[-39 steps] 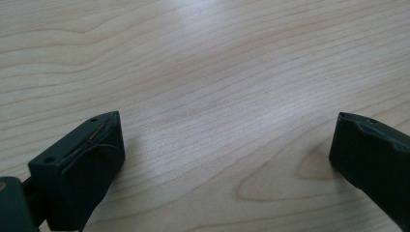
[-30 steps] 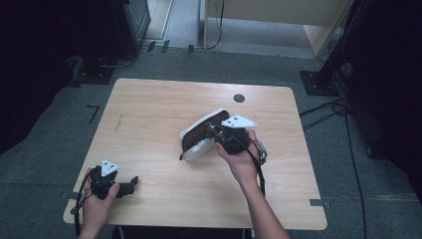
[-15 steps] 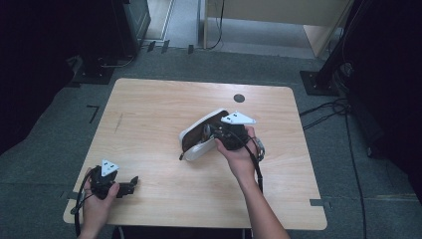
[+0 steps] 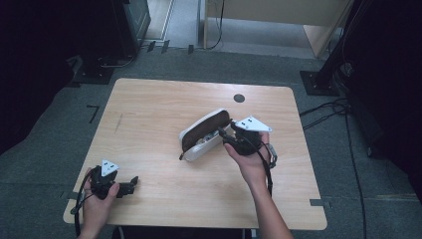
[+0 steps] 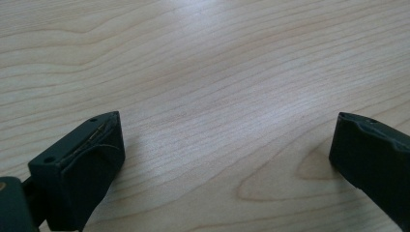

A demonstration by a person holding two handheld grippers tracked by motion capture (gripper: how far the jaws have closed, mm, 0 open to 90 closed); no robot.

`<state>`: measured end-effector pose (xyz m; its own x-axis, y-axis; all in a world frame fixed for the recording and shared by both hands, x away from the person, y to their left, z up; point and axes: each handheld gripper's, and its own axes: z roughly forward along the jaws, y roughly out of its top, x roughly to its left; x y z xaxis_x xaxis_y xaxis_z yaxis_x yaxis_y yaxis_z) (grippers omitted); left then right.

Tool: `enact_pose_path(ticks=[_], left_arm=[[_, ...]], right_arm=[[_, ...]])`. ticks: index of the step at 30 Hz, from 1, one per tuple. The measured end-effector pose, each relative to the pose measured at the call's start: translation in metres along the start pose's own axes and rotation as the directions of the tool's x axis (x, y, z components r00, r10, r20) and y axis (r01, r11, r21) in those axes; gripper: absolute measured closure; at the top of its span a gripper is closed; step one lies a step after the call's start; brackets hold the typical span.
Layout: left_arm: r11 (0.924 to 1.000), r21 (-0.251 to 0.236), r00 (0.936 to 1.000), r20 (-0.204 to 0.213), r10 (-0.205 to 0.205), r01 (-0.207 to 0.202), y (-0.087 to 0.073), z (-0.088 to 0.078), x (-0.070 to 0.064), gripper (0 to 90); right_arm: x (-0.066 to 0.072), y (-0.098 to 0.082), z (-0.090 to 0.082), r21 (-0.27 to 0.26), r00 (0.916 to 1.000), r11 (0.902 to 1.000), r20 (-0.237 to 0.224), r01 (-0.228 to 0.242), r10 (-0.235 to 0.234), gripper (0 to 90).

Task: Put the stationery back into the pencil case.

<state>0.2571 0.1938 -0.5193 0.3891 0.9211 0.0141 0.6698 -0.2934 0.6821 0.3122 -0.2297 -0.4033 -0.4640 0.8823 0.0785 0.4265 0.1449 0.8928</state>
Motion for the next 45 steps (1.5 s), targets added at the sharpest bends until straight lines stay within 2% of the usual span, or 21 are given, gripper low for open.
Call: enact_pose_path(ticks=[1,2,4,6,7,9,11,14,18,22,23,26,32,34,39,41,43,44,45], left_arm=[[1.0,0.0,1.0,0.0,0.0,0.0,0.0,0.0,0.0,0.0],[1.0,0.0,1.0,0.0,0.0,0.0,0.0,0.0,0.0,0.0],[1.0,0.0,1.0,0.0,0.0,0.0,0.0,0.0,0.0,0.0],[1.0,0.0,1.0,0.001,0.0,0.0,0.0,0.0,0.0,0.0],[1.0,0.0,1.0,0.0,-0.001,0.001,0.0,0.0,0.0,0.0],[1.0,-0.001,1.0,0.0,-0.001,0.001,0.0,0.0,0.0,0.0],[1.0,0.0,1.0,0.001,-0.002,0.002,0.0,0.0,0.0,0.0],[1.0,0.0,1.0,0.001,-0.001,0.001,0.0,0.0,0.0,0.0],[1.0,-0.001,1.0,0.0,-0.002,0.002,0.0,0.0,0.0,0.0],[1.0,-0.001,1.0,0.0,-0.002,0.002,0.0,0.0,0.0,0.0],[1.0,-0.001,1.0,0.0,-0.001,0.001,0.0,0.0,0.0,0.0],[1.0,0.0,1.0,0.0,-0.001,0.001,0.0,0.0,0.0,0.0],[1.0,-0.001,1.0,0.0,-0.001,0.001,0.0,0.0,0.0,0.0],[1.0,-0.001,1.0,0.0,-0.001,0.001,0.0,0.0,0.0,0.0],[1.0,-0.001,1.0,0.0,-0.001,0.001,0.0,0.0,0.0,0.0],[1.0,-0.001,1.0,0.0,-0.001,0.001,0.0,0.0,0.0,0.0],[1.0,-0.001,1.0,0.0,-0.001,0.001,0.0,0.0,0.0,0.0],[1.0,-0.001,1.0,0.0,-0.001,0.001,0.0,0.0,0.0,0.0],[1.0,-0.001,1.0,0.0,-0.001,0.001,0.0,0.0,0.0,0.0]], right_arm=[[-0.004,-0.004,-0.005,0.009,1.0,1.0,-0.005,-0.001,0.001,38.9],[-0.004,-0.004,-0.005,0.009,1.0,1.0,-0.005,-0.001,0.001,38.9],[-0.006,-0.008,-0.011,0.016,0.9999,0.9997,0.005,-0.016,0.016,32.4],[-0.01,-0.013,-0.016,0.011,0.9995,0.9997,0.024,-0.023,0.023,20.9],[-0.014,-0.017,-0.02,0.026,0.9988,0.9991,0.037,-0.034,0.033,10.8],[-0.02,-0.024,-0.025,0.037,0.9986,0.999,0.046,-0.027,0.025,5.5],[-0.026,-0.031,-0.029,0.049,0.9989,0.9981,0.031,-0.037,0.036,0.0],[-0.031,-0.038,-0.033,0.051,0.9985,0.9976,0.031,-0.048,0.046,0.0],[-0.043,-0.056,-0.04,0.075,0.9959,0.9947,0.062,-0.071,0.066,0.0],[-0.051,-0.067,-0.044,0.085,0.9942,0.993,0.076,-0.082,0.076,0.0],[-0.058,-0.077,-0.047,0.095,0.9919,0.9908,0.091,-0.097,0.089,0.0],[-0.064,-0.085,-0.05,0.106,0.9892,0.9881,0.106,-0.112,0.101,0.0],[-0.083,-0.113,-0.06,0.14,0.982,0.9795,0.141,-0.145,0.125,0.0],[-0.092,-0.124,-0.065,0.156,0.9772,0.9744,0.163,-0.162,0.137,0.0],[-0.099,-0.136,-0.071,0.174,0.9738,0.9712,0.187,-0.163,0.13,0.0],[-0.105,-0.144,-0.075,0.184,0.9678,0.9664,0.21,-0.179,0.139,0.0],[-0.107,-0.146,-0.077,0.187,0.966,0.9647,0.214,-0.186,0.145,0.0],[-0.111,-0.152,-0.081,0.195,0.9611,0.961,0.232,-0.196,0.149,0.0],[-0.111,-0.152,-0.081,0.195,0.9611,0.961,0.232,-0.196,0.149,0.0]])
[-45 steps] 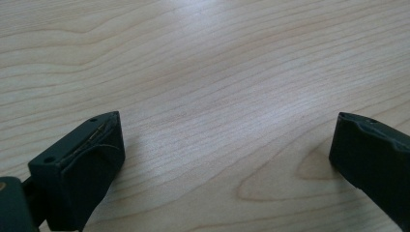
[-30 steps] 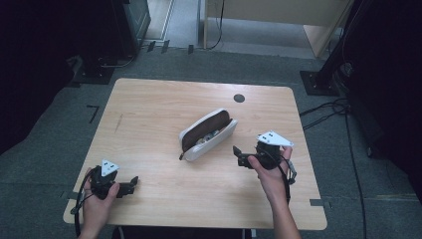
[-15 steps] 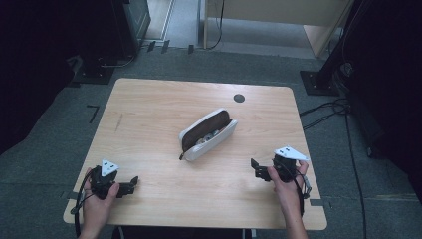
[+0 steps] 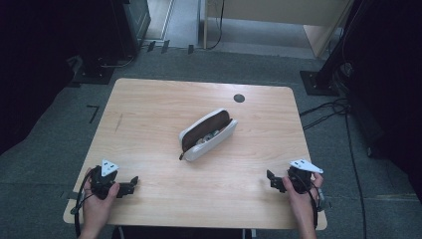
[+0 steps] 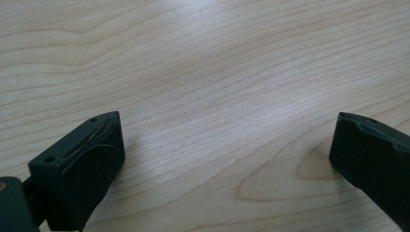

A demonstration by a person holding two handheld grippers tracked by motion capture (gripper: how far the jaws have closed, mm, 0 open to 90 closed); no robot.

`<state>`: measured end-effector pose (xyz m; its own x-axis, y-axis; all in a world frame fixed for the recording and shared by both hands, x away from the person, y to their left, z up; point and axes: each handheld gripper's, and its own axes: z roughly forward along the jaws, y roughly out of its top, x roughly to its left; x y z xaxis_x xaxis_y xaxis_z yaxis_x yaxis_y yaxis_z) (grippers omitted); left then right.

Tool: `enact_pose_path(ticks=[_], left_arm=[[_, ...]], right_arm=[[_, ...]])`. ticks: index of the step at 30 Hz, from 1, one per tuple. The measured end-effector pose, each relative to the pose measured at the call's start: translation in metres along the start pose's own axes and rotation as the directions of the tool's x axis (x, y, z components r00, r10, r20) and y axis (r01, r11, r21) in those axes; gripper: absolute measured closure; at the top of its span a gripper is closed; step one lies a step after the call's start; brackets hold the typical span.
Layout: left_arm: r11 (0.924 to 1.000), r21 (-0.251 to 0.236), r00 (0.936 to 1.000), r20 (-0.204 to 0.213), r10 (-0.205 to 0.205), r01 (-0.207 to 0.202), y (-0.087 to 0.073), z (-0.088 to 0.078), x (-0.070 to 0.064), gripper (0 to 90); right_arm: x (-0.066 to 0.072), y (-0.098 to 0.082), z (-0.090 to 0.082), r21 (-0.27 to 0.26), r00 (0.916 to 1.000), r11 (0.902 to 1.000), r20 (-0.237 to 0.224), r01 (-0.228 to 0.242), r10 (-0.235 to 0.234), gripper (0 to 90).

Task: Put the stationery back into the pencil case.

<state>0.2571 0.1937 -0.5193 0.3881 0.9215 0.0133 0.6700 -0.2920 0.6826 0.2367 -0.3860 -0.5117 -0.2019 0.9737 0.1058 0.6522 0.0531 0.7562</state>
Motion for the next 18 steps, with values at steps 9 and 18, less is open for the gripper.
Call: enact_pose_path(ticks=[9,18], left_arm=[[1.0,0.0,1.0,0.0,0.0,0.0,0.0,0.0,0.0,0.0],[1.0,0.0,1.0,0.0,0.0,0.0,0.0,0.0,0.0,0.0]], right_arm=[[-0.021,-0.023,-0.008,0.043,0.9978,0.9985,0.059,-0.032,0.03,0.0],[-0.022,-0.028,-0.012,0.073,0.9951,0.9971,0.095,0.018,-0.025,0.0]])
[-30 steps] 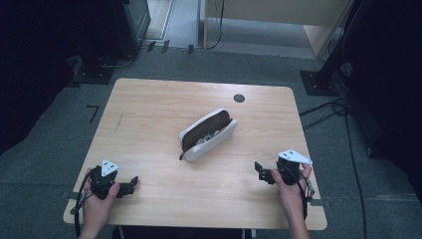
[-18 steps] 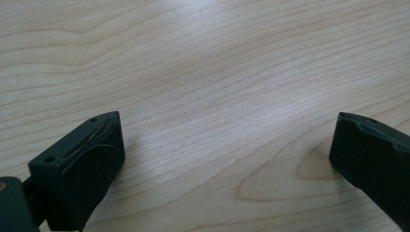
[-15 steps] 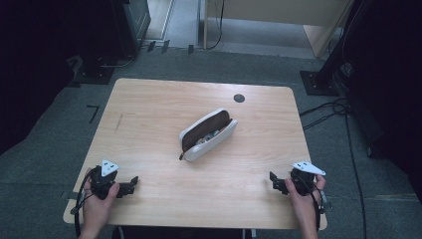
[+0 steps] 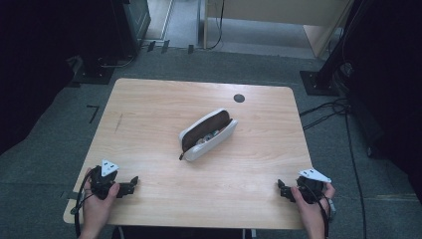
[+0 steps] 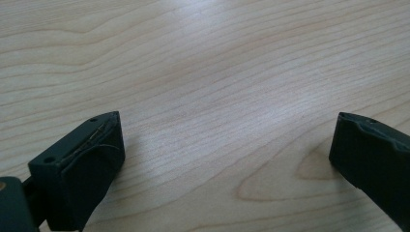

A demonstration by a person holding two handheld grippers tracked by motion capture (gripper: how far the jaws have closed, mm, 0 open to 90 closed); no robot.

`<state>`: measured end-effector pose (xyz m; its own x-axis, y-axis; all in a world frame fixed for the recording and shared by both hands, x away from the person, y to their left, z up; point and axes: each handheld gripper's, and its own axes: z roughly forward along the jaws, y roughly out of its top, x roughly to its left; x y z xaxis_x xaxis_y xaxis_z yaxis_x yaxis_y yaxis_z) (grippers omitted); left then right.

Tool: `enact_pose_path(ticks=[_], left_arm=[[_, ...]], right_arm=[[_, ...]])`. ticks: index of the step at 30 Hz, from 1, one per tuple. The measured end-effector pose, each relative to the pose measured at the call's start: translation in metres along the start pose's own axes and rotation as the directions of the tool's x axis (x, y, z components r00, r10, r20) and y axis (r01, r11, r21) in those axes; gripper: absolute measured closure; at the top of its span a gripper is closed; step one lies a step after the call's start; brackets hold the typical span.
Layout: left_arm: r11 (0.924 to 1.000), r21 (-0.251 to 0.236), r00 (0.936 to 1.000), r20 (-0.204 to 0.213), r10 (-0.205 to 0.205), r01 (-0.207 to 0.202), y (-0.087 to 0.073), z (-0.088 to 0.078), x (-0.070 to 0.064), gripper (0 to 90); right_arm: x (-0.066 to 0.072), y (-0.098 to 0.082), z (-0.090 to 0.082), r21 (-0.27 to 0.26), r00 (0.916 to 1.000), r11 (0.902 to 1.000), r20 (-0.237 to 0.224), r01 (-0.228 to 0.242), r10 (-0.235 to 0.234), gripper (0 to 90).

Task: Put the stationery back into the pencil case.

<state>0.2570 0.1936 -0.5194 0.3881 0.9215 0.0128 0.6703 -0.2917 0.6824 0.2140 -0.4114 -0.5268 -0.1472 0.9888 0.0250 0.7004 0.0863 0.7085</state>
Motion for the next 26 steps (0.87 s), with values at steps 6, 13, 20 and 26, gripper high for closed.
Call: enact_pose_path(ticks=[6,13,20,26], left_arm=[[1.0,0.0,1.0,0.0,0.0,0.0,0.0,0.0,0.0,0.0],[1.0,0.0,1.0,0.0,0.001,-0.001,0.0,0.0,0.0,0.0],[1.0,0.0,1.0,0.0,0.001,-0.001,0.0,0.0,0.0,0.0],[1.0,0.0,1.0,0.0,0.002,-0.002,0.0,-0.0001,0.0001,0.0]], right_arm=[[0.0005,-0.0001,0.0002,-0.001,0.9999,1.0,-0.011,0.008,-0.008,0.0],[0.0004,-0.0002,0.0002,-0.001,0.9999,1.0,-0.012,0.008,-0.008,0.0],[0.0004,-0.0002,0.0002,-0.001,0.9999,1.0,-0.012,0.008,-0.008,0.0],[0.0004,-0.0001,0.0002,-0.001,0.9999,1.0,-0.012,0.008,-0.008,0.0]])
